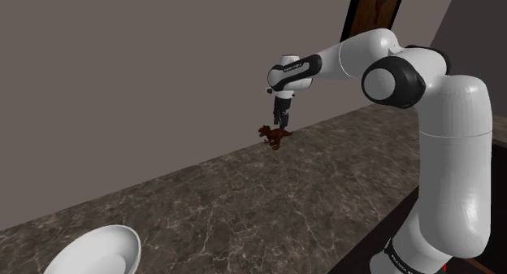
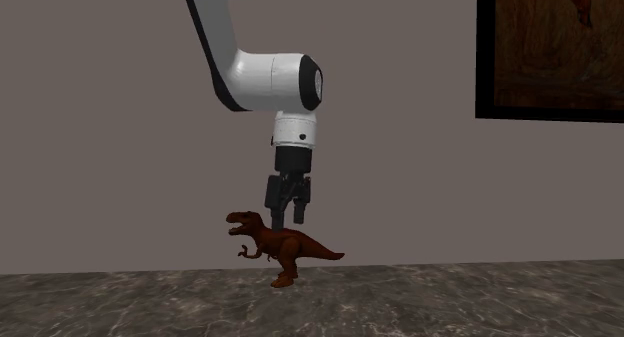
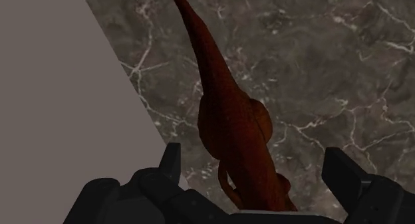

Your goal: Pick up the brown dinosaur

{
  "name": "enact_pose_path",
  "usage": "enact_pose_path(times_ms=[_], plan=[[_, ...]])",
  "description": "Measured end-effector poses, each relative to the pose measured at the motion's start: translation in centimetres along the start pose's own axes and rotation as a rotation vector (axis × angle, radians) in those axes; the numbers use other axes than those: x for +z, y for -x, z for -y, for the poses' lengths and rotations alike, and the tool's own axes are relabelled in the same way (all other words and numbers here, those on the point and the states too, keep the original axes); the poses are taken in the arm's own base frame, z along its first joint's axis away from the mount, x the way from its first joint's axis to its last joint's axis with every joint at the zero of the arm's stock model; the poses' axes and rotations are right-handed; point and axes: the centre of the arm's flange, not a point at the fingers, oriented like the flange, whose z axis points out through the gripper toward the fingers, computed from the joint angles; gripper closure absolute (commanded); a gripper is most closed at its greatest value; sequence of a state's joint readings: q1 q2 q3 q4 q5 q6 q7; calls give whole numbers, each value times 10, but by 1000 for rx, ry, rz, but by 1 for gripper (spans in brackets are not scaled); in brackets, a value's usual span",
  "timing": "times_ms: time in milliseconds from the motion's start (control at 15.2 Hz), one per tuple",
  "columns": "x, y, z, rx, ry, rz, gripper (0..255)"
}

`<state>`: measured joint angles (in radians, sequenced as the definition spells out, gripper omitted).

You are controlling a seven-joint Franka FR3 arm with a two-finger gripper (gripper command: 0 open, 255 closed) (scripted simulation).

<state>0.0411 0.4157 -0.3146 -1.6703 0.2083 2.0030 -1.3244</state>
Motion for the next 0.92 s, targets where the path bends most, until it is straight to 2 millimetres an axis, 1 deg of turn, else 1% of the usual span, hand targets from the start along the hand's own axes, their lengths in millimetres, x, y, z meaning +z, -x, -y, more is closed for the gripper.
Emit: enact_pose_path(times_ms=[198,264,462,528,924], plan=[[0,0,0,-6,-11,-6,0],[3,-1,-2,-7,5,-10,0],[6,-1,-1,-9,34,-25,0],[4,0,-1,-12,25,-28,255],[7,2,-1,-29,39,-31,255]])
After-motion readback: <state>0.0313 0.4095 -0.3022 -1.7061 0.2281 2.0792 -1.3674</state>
